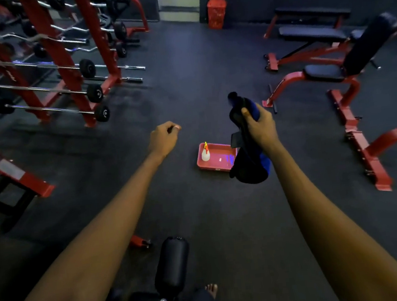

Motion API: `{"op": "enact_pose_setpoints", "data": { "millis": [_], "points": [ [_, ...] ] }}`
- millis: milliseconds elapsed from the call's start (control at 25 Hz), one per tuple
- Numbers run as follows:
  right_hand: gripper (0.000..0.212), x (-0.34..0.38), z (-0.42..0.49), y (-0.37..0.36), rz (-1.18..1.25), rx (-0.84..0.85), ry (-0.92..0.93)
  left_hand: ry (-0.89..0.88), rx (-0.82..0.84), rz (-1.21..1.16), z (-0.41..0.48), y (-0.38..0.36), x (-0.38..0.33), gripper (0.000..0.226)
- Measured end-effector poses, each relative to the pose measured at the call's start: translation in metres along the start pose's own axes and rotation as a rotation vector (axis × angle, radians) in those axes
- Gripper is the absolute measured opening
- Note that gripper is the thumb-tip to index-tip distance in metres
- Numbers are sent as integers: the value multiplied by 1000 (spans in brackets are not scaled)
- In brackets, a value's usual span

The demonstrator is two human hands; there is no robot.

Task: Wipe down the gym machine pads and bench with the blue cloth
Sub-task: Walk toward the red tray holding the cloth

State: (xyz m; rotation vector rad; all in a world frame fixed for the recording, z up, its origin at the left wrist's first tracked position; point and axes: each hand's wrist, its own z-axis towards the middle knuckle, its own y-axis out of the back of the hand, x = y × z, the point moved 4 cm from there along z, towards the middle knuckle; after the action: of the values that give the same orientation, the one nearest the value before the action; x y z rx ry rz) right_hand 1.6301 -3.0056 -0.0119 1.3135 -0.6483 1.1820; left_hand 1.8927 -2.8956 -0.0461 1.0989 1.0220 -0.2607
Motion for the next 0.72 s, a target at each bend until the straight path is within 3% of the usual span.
{"op": "enact_pose_setpoints", "data": {
  "millis": [360,720],
  "points": [
    [32,-64,169,41,15,-58,-54,-40,36,15,162,-90,-69,23],
    [30,-124,344,38,31,-27,-49,-37,-21,43,300,-155,-114,24]
  ]
}}
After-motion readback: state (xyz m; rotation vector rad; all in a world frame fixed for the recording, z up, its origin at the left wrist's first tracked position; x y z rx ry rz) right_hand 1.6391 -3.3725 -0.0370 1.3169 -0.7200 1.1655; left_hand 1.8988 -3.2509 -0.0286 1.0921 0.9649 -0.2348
